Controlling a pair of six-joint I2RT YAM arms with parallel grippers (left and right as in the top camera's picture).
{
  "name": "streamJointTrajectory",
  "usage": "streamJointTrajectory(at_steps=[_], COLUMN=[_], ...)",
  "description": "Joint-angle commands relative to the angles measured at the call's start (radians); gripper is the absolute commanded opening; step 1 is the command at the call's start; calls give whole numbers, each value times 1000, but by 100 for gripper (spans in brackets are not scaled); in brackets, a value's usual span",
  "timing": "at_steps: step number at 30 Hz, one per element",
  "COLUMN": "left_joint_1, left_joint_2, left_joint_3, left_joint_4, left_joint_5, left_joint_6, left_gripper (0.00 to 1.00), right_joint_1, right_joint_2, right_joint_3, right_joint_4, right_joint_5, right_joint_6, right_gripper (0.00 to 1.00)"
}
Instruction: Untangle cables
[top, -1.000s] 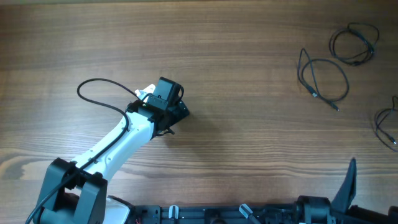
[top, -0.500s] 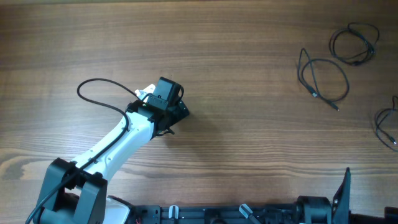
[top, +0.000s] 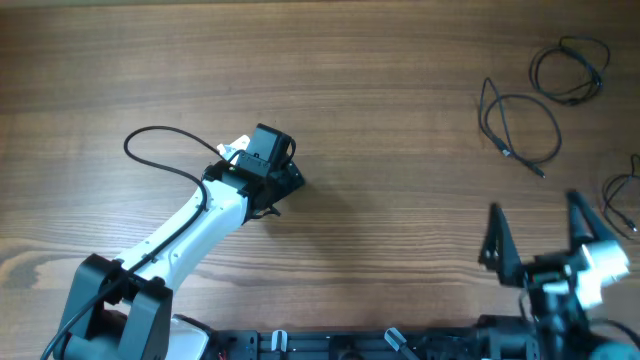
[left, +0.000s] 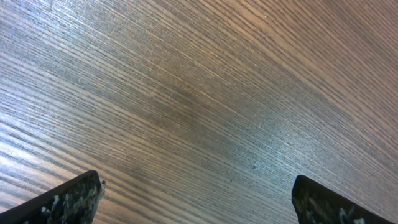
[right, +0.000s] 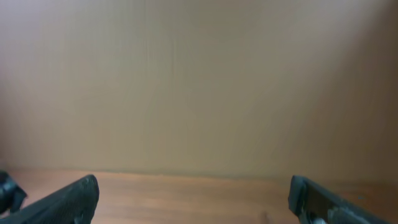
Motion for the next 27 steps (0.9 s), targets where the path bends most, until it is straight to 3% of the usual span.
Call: streamJointTrajectory(at_steps=[1,8,15,22,27], left_joint_1=[3,3,3,3,3], left_joint_2=[-9,-9,-9,-9,-9], left_joint_3=[5,5,5,5,5], left_joint_4=[1,1,1,1,1], left_joint_5=[-17,-17,-17,-17,-17], left_joint_6=[-8,-8,-8,-9,-8], left_gripper=[100,100,100,100,100], right_joint_1=[5,5,5,5,5], right_joint_2=[0,0,0,0,1], right_joint_3=[-144,-450,-523,-525,-525], right_joint_4=[144,499,489,326,317], right_joint_5=[-31,-43,-43,2,34], right_joint_6=[163,163,163,164,165], right_gripper=[100,100,100,100,100])
